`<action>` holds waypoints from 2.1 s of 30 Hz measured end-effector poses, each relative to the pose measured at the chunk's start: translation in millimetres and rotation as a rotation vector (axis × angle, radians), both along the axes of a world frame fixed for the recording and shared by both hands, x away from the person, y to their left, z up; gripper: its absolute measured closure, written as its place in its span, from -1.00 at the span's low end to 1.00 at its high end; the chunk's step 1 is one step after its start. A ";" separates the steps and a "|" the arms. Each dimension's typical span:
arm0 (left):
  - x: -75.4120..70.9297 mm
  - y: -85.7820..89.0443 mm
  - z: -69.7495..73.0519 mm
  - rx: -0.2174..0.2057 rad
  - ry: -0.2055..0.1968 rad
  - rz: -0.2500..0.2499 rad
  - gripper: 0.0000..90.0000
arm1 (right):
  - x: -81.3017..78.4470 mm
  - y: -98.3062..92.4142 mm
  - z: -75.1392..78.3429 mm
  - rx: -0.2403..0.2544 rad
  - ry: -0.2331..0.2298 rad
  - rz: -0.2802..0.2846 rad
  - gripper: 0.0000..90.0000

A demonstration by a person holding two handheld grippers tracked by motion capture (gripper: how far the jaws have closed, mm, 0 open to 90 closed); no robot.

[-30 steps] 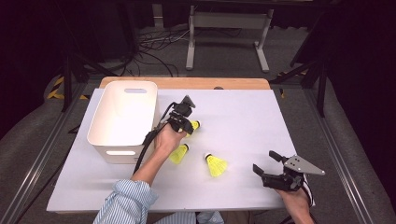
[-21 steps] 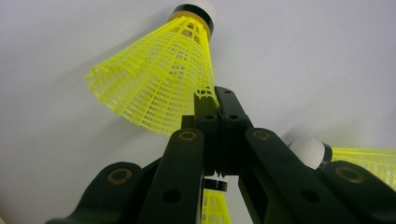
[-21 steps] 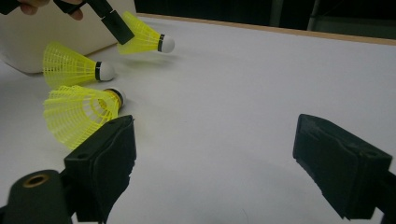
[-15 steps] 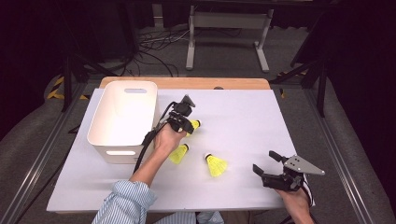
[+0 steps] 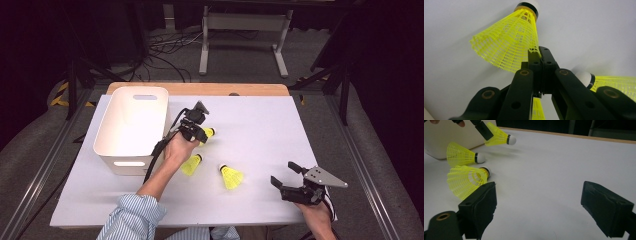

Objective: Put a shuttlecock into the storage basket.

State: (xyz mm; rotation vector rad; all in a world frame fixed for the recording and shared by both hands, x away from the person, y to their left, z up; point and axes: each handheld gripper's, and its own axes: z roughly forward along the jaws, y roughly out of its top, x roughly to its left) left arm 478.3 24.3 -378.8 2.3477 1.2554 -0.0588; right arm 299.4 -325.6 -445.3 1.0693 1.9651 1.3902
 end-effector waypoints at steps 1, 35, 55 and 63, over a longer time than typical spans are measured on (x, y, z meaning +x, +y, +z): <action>-0.8 0.2 1.0 0.002 -0.001 -0.001 0.98 | 0.0 0.1 0.0 0.000 0.001 0.000 -0.69; -21.0 6.3 26.1 0.005 -0.042 -0.021 0.98 | -0.4 0.2 0.0 -0.002 0.001 -0.001 -0.69; -24.4 17.4 45.4 -0.024 -0.066 -0.031 0.98 | -0.3 0.5 -0.1 -0.003 0.002 -0.001 -0.69; -24.5 20.4 48.6 -0.019 -0.063 -0.032 0.98 | -0.3 0.6 -0.1 -0.003 0.004 -0.001 -0.69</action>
